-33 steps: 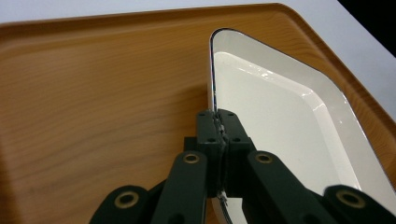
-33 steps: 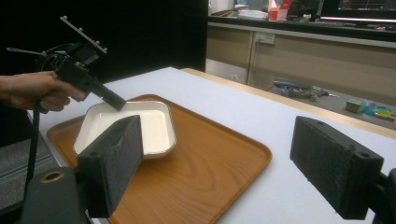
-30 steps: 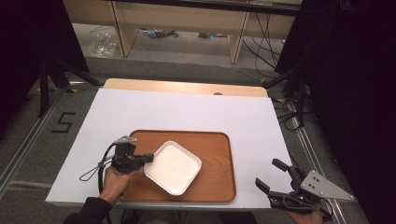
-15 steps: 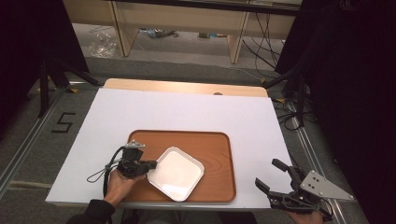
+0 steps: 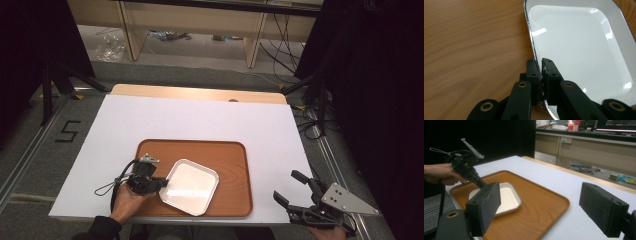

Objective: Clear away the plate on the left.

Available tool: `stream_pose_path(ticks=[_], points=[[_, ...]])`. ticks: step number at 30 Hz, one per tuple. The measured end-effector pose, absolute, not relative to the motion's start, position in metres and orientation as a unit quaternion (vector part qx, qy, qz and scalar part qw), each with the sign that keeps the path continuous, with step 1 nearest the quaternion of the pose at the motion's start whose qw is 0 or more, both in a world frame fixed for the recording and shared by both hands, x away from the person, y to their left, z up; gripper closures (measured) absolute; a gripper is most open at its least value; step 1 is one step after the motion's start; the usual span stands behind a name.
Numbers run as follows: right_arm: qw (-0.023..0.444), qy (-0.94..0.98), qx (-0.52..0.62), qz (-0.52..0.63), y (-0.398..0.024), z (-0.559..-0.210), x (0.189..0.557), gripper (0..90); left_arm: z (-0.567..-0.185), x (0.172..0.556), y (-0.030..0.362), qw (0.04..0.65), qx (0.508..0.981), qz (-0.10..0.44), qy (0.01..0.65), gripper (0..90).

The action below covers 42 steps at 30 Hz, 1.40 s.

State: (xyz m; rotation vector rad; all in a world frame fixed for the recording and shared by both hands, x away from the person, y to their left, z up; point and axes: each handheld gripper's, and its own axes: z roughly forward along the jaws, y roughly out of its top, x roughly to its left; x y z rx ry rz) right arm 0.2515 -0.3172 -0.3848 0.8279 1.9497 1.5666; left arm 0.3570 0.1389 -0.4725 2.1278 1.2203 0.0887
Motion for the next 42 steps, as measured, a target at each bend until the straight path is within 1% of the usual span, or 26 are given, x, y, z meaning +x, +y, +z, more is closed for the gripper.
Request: stream_pose_path(ticks=[6, 9, 11, 12, 13, 14, 15, 17, 20, 23, 29, 33, 35, 36, 39, 41, 42], points=[[0.247, 0.716, 0.301, 0.579, -0.317, -0.385, 0.252, 18.2, -0.469, 0.349, 0.136, 0.316, 0.827, 0.026, 0.465, 81.5], [0.248, 0.717, 0.301, 0.578, -0.317, -0.385, 0.252, 18.1, -0.469, 0.345, 0.135, 0.318, 0.824, 0.033, 0.468, 80.8], [0.247, 0.716, 0.300, 0.580, -0.316, -0.385, 0.252, 18.2, -0.468, 0.343, 0.135, 0.312, 0.827, 0.025, 0.468, 80.1], [0.247, 0.716, 0.298, 0.580, -0.316, -0.385, 0.252, 18.2, -0.468, 0.340, 0.134, 0.313, 0.822, 0.033, 0.475, 79.9], [0.258, 0.716, 0.292, 0.580, -0.317, -0.385, 0.253, 18.2, -0.468, 0.339, 0.134, 0.311, 0.823, 0.028, 0.474, 79.2], [0.258, 0.716, 0.292, 0.580, -0.317, -0.385, 0.253, 18.2, -0.467, 0.338, 0.135, 0.305, 0.828, 0.028, 0.469, 79.2], [0.247, 0.718, 0.299, 0.578, -0.316, -0.385, 0.252, 18.2, -0.467, 0.336, 0.134, 0.306, 0.825, 0.028, 0.473, 78.9], [0.252, 0.720, 0.301, 0.572, -0.316, -0.385, 0.251, 18.2, -0.466, 0.334, 0.135, 0.301, 0.830, 0.028, 0.469, 77.8], [0.252, 0.719, 0.299, 0.575, -0.317, -0.385, 0.251, 18.2, -0.467, 0.329, 0.134, 0.302, 0.826, 0.030, 0.475, 76.3], [0.247, 0.718, 0.301, 0.577, -0.316, -0.385, 0.252, 18.2, -0.466, 0.323, 0.135, 0.294, 0.833, 0.027, 0.469, 74.9], [0.252, 0.720, 0.300, 0.572, -0.316, -0.385, 0.251, 18.2, -0.465, 0.320, 0.133, 0.292, 0.835, 0.020, 0.467, 73.9], [0.245, 0.726, 0.303, 0.567, -0.317, -0.385, 0.251, 18.2, -0.464, 0.318, 0.132, 0.292, 0.837, 0.019, 0.463, 72.6], [0.251, 0.721, 0.302, 0.571, -0.316, -0.385, 0.251, 18.2, -0.464, 0.317, 0.132, 0.295, 0.837, 0.016, 0.460, 72.3], [0.251, 0.720, 0.302, 0.571, -0.316, -0.385, 0.251, 18.2, -0.463, 0.317, 0.132, 0.294, 0.840, 0.013, 0.457, 71.3], [0.244, 0.727, 0.302, 0.566, -0.317, -0.385, 0.251, 18.2, -0.460, 0.317, 0.132, 0.303, 0.836, 0.022, 0.456, 62.7], [0.251, 0.721, 0.302, 0.571, -0.316, -0.385, 0.251, 18.2, -0.458, 0.317, 0.134, 0.312, 0.835, 0.029, 0.451, 61.0], [0.254, 0.719, 0.296, 0.574, -0.316, -0.386, 0.253, 18.2, -0.458, 0.317, 0.134, 0.318, 0.831, 0.035, 0.455, 56.5]])
